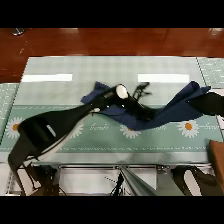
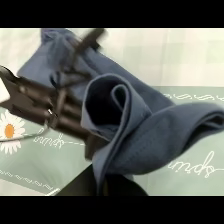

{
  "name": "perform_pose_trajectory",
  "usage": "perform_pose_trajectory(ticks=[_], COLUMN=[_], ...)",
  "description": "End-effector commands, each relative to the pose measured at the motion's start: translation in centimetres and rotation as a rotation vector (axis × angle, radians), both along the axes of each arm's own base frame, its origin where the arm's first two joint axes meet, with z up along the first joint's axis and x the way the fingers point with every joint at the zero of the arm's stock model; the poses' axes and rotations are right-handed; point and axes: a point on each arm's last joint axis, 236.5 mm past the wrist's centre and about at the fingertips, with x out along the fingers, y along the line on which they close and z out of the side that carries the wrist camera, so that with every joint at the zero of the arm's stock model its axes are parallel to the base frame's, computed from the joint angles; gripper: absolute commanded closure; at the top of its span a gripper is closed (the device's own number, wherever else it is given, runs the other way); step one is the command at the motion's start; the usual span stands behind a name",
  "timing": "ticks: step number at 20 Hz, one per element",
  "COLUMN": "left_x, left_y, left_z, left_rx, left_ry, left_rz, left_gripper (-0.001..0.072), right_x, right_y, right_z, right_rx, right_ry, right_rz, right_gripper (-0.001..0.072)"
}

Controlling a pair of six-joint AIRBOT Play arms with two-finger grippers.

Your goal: Fold the shirts.

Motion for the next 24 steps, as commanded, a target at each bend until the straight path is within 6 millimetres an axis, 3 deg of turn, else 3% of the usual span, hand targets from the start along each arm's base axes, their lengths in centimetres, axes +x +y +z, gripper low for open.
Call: perform_pose_trajectory(ticks=[1, 2, 4, 6, 9, 12, 14, 15, 17, 20, 24], left_x=[-2.6, -1.0, 3.8, 9.3, 16.2, 18.9, 18.2, 16.9, 13.1, 7.1, 4.3], left_y=[-1.3, -0.5, 2.9, 8.6, 21.5, 33.7, 40.2, 43.0, 45.8, 45.6, 44.5], left_z=[0.0, 0.7, 2.5, 5.1, 9.0, 15.7, 20.3, 22.3, 24.4, 24.2, 21.3], left_rx=[0.005, -0.002, -0.007, -0.017, 0.076, 0.087, 0.081, 0.085, 0.098, 0.109, 0.084], left_ry=[0.045, 0.048, 0.073, 0.070, -0.005, -0.151, -0.280, -0.340, -0.416, -0.495, -0.553], left_rz=[-0.073, -0.057, 0.033, 0.123, 0.293, 0.501, 0.628, 0.691, 0.780, 0.824, 0.917], left_gripper=[0.0682, 0.0682, 0.0682, 0.0683, 0.0682, 0.0682, 0.0682, 0.0682, 0.0681, 0.0680, 0.0681], right_x=[-0.3, -0.2, 0.1, 0.7, 2.5, 5.8, 8.3, 9.6, 12.4, 16.5, 18.8], right_y=[0.2, 0.2, 0.8, 2.3, 6.5, 12.0, 16.1, 18.0, 21.9, 26.1, 29.3], right_z=[0.1, 0.1, 0.3, 0.3, -0.1, -1.0, -2.2, -3.0, -5.2, -9.3, -14.1], right_rx=[0.003, 0.008, 0.041, 0.072, 0.131, 0.160, 0.162, 0.162, 0.157, 0.151, 0.187], right_ry=[-0.003, -0.001, 0.002, 0.003, 0.006, 0.005, 0.027, 0.042, 0.074, 0.107, 0.199], right_rz=[0.001, 0.003, 0.015, 0.061, 0.149, 0.236, 0.300, 0.327, 0.372, 0.389, 0.384], right_gripper=[0.0692, 0.0691, 0.0691, 0.0691, 0.0691, 0.0691, 0.0691, 0.0691, 0.0691, 0.0691, 0.0691])
